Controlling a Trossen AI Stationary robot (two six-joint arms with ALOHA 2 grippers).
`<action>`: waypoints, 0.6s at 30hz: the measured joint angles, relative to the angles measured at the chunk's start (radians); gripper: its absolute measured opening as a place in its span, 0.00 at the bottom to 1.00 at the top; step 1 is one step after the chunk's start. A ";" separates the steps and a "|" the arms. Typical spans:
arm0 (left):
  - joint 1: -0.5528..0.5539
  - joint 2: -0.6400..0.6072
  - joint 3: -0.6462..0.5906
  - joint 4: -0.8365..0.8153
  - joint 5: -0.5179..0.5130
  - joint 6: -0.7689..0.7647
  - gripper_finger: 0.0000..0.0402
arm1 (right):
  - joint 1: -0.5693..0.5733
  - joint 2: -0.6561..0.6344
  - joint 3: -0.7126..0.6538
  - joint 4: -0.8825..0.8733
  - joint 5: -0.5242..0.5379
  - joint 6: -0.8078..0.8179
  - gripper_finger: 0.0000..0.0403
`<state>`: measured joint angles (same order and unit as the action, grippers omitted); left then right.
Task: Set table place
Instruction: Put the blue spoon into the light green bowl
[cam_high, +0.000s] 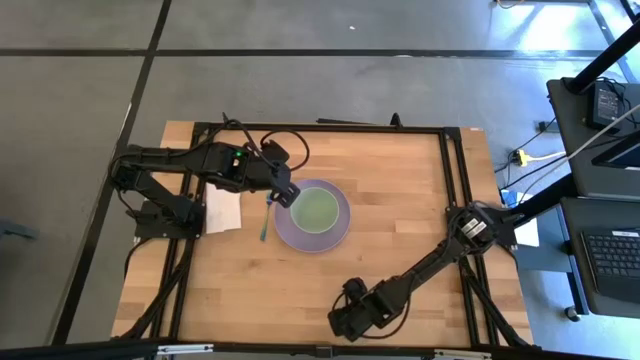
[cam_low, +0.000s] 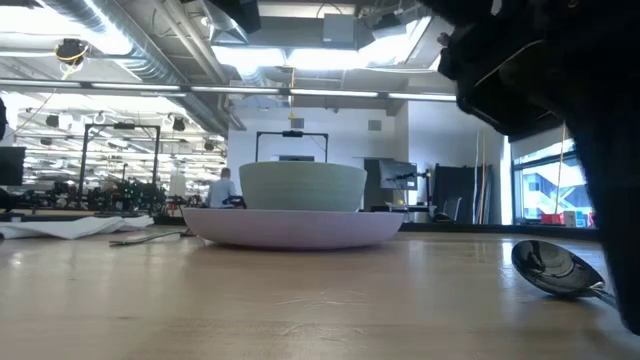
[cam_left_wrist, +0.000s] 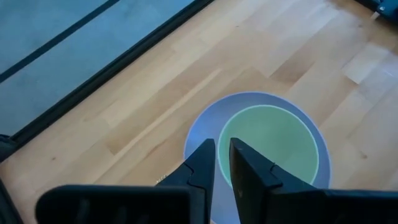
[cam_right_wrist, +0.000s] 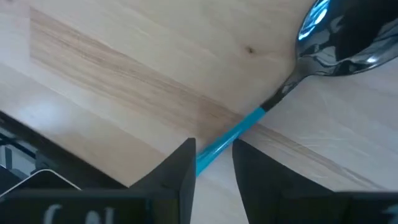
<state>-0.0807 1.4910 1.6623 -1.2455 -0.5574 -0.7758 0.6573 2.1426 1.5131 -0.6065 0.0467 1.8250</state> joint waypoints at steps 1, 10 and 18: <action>0.000 0.000 0.000 0.000 -0.001 0.002 0.10 | -0.002 0.000 0.000 0.000 0.000 0.000 0.27; 0.012 0.000 0.000 -0.003 -0.009 0.027 0.07 | -0.006 0.009 0.004 -0.019 -0.002 0.058 0.27; 0.046 0.000 0.000 -0.004 -0.009 0.054 0.06 | -0.019 0.028 0.006 -0.049 -0.001 0.170 0.27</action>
<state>-0.0342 1.4912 1.6623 -1.2491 -0.5659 -0.7219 0.6382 2.1701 1.5192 -0.6552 0.0459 1.9949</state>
